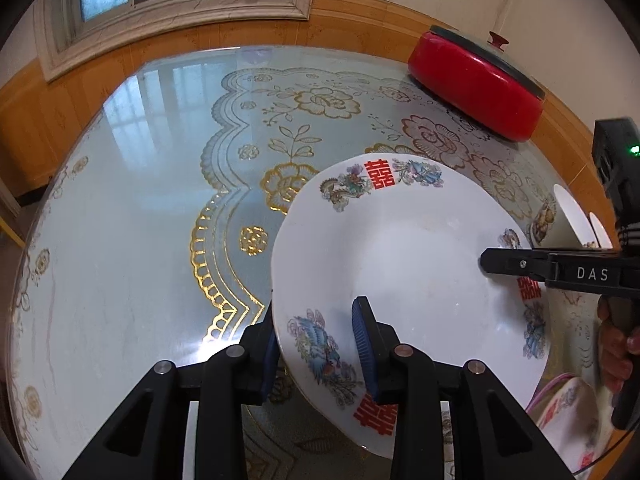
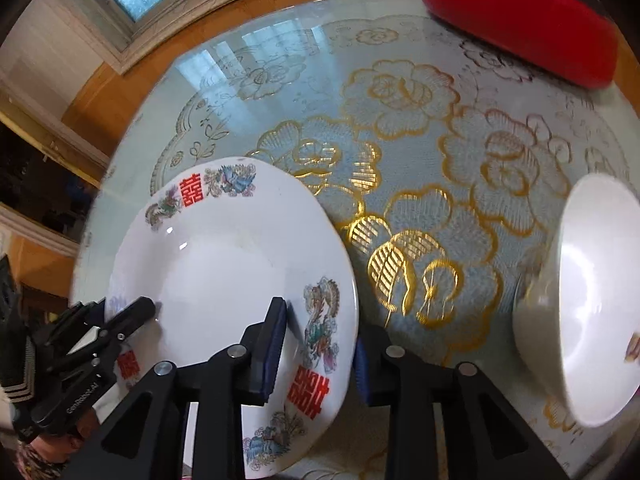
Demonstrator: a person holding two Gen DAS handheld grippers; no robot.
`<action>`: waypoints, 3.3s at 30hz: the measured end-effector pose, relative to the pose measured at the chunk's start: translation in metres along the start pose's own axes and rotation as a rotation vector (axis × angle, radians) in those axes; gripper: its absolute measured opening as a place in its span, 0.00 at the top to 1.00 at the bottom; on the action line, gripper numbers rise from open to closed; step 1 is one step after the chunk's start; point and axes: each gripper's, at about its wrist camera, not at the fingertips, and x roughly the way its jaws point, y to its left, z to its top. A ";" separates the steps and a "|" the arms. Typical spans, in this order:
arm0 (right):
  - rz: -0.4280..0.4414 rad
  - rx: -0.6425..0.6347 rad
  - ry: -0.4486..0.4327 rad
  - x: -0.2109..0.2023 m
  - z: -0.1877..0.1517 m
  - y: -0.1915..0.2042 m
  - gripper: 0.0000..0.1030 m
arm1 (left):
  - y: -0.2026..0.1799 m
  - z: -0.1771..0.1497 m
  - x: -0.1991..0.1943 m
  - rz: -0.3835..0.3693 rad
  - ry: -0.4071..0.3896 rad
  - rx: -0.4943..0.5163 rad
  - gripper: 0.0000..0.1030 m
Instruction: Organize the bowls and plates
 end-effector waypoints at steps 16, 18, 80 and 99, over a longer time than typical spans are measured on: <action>0.021 -0.038 -0.034 -0.037 -0.016 -0.001 0.75 | -0.009 -0.004 -0.024 0.023 -0.067 0.028 0.67; 0.014 -0.038 -0.041 -0.043 -0.027 -0.001 0.75 | -0.010 -0.007 -0.026 0.012 -0.068 0.029 0.67; -0.149 0.063 -0.172 -0.148 -0.244 -0.014 0.71 | -0.099 -0.172 -0.108 -0.020 -0.106 0.289 0.61; -0.125 0.130 -0.176 -0.160 -0.262 -0.023 0.71 | -0.100 -0.179 -0.119 -0.058 -0.097 0.276 0.54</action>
